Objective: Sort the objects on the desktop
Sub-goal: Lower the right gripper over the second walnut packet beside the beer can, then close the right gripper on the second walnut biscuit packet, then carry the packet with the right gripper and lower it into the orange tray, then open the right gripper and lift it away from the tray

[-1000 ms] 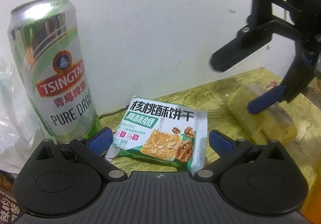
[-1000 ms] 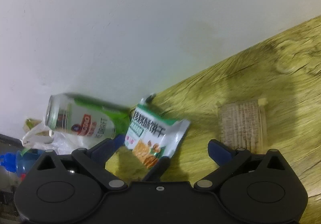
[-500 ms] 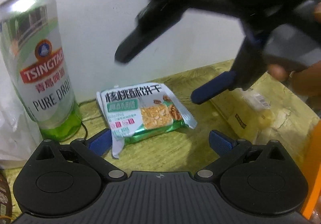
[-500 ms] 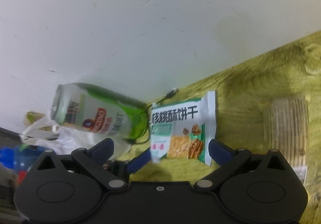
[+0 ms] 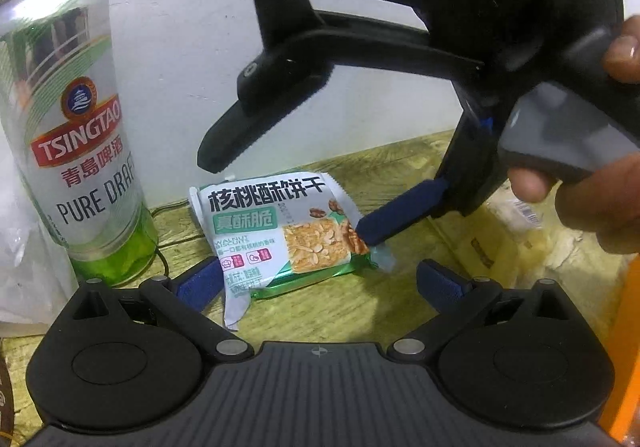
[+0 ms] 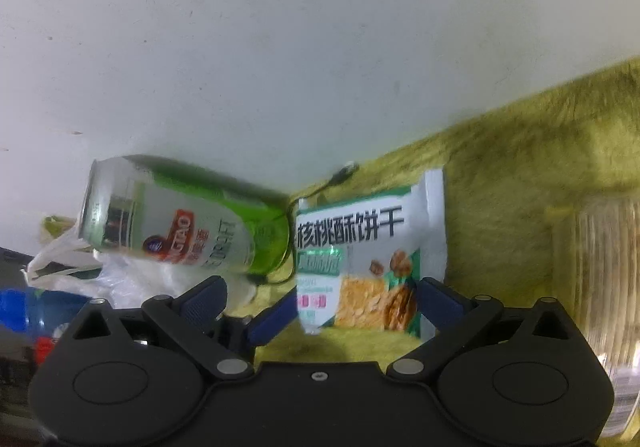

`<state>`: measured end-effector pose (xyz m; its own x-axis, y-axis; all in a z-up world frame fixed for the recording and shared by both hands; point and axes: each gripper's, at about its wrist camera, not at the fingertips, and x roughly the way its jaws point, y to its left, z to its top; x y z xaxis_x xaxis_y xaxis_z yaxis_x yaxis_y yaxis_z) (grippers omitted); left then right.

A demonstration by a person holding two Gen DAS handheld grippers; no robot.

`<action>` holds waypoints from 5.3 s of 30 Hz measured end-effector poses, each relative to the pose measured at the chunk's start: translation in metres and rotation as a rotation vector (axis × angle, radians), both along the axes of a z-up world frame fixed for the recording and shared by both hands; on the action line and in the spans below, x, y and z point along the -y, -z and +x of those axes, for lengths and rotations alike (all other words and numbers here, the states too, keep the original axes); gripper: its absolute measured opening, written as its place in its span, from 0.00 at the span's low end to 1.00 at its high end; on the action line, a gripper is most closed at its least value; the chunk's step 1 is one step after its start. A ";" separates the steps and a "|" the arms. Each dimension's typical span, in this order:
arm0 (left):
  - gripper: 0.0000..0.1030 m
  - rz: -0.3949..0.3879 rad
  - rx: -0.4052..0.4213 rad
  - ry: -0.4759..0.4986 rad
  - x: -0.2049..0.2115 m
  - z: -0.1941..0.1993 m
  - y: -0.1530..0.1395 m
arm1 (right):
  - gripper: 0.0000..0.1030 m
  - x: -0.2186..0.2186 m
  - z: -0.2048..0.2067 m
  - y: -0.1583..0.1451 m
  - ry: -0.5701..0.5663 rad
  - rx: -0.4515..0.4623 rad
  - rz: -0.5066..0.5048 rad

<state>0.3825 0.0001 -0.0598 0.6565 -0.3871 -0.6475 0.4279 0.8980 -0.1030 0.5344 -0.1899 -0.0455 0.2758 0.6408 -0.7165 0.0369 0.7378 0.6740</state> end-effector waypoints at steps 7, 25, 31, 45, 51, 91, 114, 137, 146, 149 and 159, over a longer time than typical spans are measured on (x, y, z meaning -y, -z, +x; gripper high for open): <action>1.00 -0.006 -0.031 0.014 -0.011 -0.021 -0.006 | 1.00 0.003 -0.012 0.001 -0.024 -0.027 0.026; 1.00 0.122 -0.090 0.122 -0.038 -0.092 -0.038 | 0.99 -0.006 -0.059 -0.012 -0.110 -0.030 -0.011; 1.00 0.074 -0.082 0.040 -0.027 -0.060 -0.025 | 0.99 -0.005 -0.058 -0.022 -0.067 0.026 -0.082; 1.00 0.022 -0.132 0.025 0.009 -0.017 0.012 | 0.99 -0.015 -0.053 -0.007 -0.122 -0.021 -0.019; 0.99 0.067 -0.153 -0.011 0.007 -0.013 0.014 | 0.97 -0.018 -0.058 -0.010 -0.092 -0.003 -0.098; 0.76 0.051 -0.050 -0.057 0.004 -0.043 -0.042 | 0.55 -0.013 -0.086 -0.041 -0.071 0.102 -0.085; 0.76 0.076 0.019 -0.005 0.055 -0.132 -0.083 | 0.55 0.021 -0.182 -0.098 -0.071 0.207 -0.101; 0.76 0.064 -0.033 0.115 0.131 -0.227 -0.069 | 0.55 0.107 -0.303 -0.078 -0.039 0.241 -0.107; 0.76 0.048 -0.089 0.195 0.161 -0.250 -0.049 | 0.55 0.141 -0.337 -0.058 -0.033 0.251 -0.136; 0.80 0.057 -0.101 0.222 0.167 -0.258 -0.041 | 0.55 0.150 -0.345 -0.053 -0.040 0.264 -0.151; 0.99 0.021 0.013 0.133 0.143 -0.295 -0.047 | 0.68 0.182 -0.368 -0.036 -0.010 0.296 -0.068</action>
